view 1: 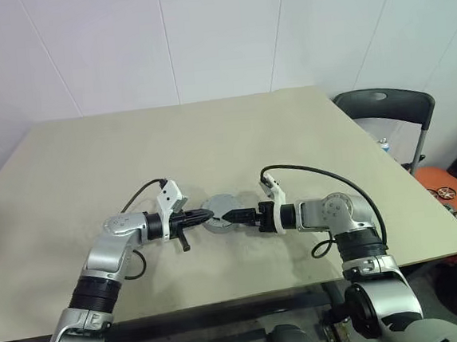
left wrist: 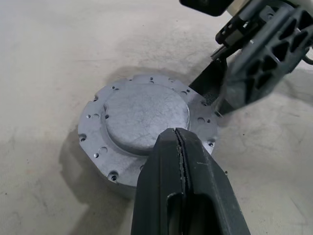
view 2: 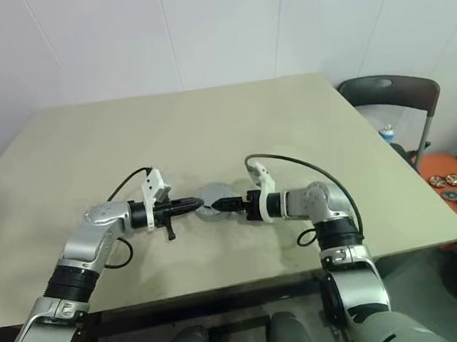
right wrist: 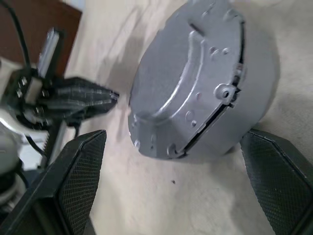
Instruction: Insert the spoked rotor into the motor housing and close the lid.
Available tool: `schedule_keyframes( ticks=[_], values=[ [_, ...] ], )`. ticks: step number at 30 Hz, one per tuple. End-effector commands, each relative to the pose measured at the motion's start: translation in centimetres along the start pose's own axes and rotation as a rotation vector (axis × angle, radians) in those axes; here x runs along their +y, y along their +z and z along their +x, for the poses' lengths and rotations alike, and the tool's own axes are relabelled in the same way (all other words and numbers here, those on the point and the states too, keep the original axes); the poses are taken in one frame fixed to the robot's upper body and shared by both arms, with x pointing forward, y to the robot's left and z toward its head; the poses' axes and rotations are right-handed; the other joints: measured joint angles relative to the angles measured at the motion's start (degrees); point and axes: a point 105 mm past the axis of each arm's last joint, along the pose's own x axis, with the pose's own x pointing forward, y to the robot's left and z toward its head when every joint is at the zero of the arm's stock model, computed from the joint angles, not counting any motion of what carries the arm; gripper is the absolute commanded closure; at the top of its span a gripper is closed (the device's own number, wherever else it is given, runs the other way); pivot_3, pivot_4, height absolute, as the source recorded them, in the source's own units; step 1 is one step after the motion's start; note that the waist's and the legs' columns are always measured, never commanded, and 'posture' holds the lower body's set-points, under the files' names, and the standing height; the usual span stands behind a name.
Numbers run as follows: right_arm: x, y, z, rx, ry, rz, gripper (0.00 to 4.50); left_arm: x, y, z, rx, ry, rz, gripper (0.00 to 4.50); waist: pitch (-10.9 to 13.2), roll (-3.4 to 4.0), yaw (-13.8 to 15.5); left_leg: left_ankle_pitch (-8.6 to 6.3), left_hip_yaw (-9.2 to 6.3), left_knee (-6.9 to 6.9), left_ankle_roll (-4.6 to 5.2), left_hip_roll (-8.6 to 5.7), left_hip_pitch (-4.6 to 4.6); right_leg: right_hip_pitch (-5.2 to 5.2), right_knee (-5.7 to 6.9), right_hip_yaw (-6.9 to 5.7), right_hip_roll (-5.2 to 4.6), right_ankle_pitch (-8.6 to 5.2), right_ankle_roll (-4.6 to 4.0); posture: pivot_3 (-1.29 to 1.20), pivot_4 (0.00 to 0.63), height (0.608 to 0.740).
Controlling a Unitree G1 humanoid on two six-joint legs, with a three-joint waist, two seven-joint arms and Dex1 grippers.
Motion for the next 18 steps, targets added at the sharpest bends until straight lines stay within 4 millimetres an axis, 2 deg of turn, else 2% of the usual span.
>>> schedule_keyframes(
  ticks=[1,9,18],
  values=[
    [0.1,0.4,0.0,-0.002,-0.037,-0.033,0.01,0.7,1.6,-0.4,-0.039,0.019,0.041,4.5,0.0,0.0,0.0,0.0,0.0,-0.03,0.0,0.0,-0.01,-0.01,-0.01,0.0,-0.01,0.01,0.01,0.0,0.0,0.74],
    [-0.8,0.5,0.3,-0.007,-0.079,-0.031,0.01,1.0,2.1,-0.5,-0.05,0.029,0.044,4.5,0.0,0.0,0.0,0.0,0.03,-0.13,0.0,0.02,-0.01,-0.06,-0.04,0.02,-0.01,0.0,0.0,0.0,0.0,0.74],
    [2.1,0.5,1.5,0.021,0.099,0.104,0.01,0.8,1.9,0.0,-0.062,0.026,0.041,4.5,0.0,0.0,-0.1,0.0,0.05,-0.24,-0.01,0.12,-0.09,-0.24,-0.04,0.05,0.02,0.05,0.04,0.0,0.0,0.74]
  ],
)
